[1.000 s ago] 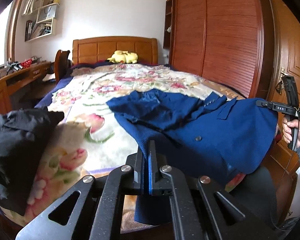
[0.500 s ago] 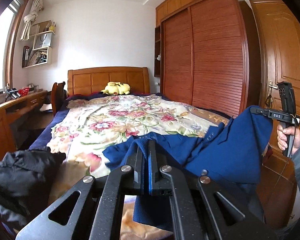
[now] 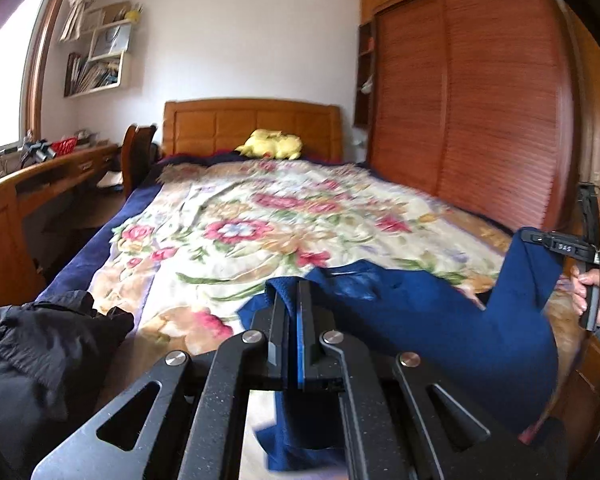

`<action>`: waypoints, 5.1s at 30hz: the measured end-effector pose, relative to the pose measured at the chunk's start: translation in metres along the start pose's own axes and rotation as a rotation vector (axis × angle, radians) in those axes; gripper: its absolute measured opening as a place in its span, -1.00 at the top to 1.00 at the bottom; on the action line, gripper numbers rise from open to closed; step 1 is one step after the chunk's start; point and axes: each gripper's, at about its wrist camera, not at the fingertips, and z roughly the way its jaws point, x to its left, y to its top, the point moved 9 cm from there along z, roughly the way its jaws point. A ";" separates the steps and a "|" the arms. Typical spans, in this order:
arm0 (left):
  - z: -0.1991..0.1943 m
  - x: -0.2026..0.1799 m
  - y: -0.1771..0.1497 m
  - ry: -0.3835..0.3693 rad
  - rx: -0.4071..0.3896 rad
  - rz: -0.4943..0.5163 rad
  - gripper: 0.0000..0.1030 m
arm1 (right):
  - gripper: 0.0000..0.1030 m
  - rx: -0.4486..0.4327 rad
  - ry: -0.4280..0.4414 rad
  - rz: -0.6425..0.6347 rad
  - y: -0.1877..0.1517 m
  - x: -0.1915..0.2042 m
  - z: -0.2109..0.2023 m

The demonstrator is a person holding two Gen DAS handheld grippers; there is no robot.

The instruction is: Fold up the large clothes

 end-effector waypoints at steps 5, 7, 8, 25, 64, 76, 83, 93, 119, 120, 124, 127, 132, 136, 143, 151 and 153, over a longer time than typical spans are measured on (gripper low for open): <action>0.053 0.027 0.011 0.067 0.035 -0.005 0.95 | 0.91 0.056 -0.040 0.024 0.019 -0.012 0.066; 0.073 0.034 0.016 0.088 0.047 0.002 0.95 | 0.91 0.052 -0.042 0.041 0.033 -0.016 0.088; 0.080 0.035 0.018 0.100 0.048 0.007 0.95 | 0.91 0.044 -0.039 0.051 0.039 -0.017 0.094; 0.184 0.043 -0.015 0.123 0.237 0.010 0.95 | 0.76 0.206 -0.108 0.022 0.011 -0.003 0.207; 0.100 0.002 -0.140 -0.082 0.436 -0.008 -0.31 | -0.33 0.347 -0.033 0.079 -0.099 -0.003 0.114; 0.096 -0.011 -0.138 -0.108 0.423 0.046 0.42 | 0.43 0.327 0.018 0.055 -0.095 -0.001 0.112; 0.072 -0.015 -0.119 -0.119 0.349 0.053 0.82 | 0.61 0.249 0.017 0.041 -0.088 -0.001 0.089; 0.021 -0.029 -0.094 -0.139 0.244 0.087 0.84 | 0.65 0.186 0.030 -0.019 -0.082 0.014 0.038; -0.042 -0.026 -0.108 -0.056 0.169 0.051 0.18 | 0.04 0.192 -0.075 -0.118 -0.085 0.037 -0.043; -0.042 -0.024 -0.105 -0.045 0.156 0.050 0.17 | 0.00 0.174 -0.066 -0.118 -0.084 0.043 -0.052; -0.039 -0.023 -0.093 -0.046 0.127 0.031 -0.34 | -0.02 0.146 -0.009 -0.157 -0.072 0.071 -0.056; -0.038 -0.026 -0.086 -0.027 0.089 0.036 -0.54 | -0.02 0.135 0.046 -0.202 -0.065 0.101 -0.050; -0.034 -0.029 -0.086 -0.017 0.091 0.047 -0.56 | -0.02 0.150 0.147 -0.273 -0.062 0.154 -0.018; -0.030 -0.027 -0.091 -0.025 0.105 0.031 -0.56 | -0.02 0.211 0.228 -0.297 -0.066 0.189 0.020; -0.019 -0.030 -0.102 -0.045 0.131 0.025 -0.56 | 0.88 0.330 0.236 -0.442 -0.069 0.217 0.082; -0.008 -0.033 -0.116 -0.082 0.157 -0.008 -0.56 | 0.95 0.294 0.117 -0.517 -0.010 0.220 0.146; -0.006 -0.033 -0.117 -0.084 0.161 -0.011 -0.56 | 0.95 0.292 0.083 -0.511 0.003 0.225 0.167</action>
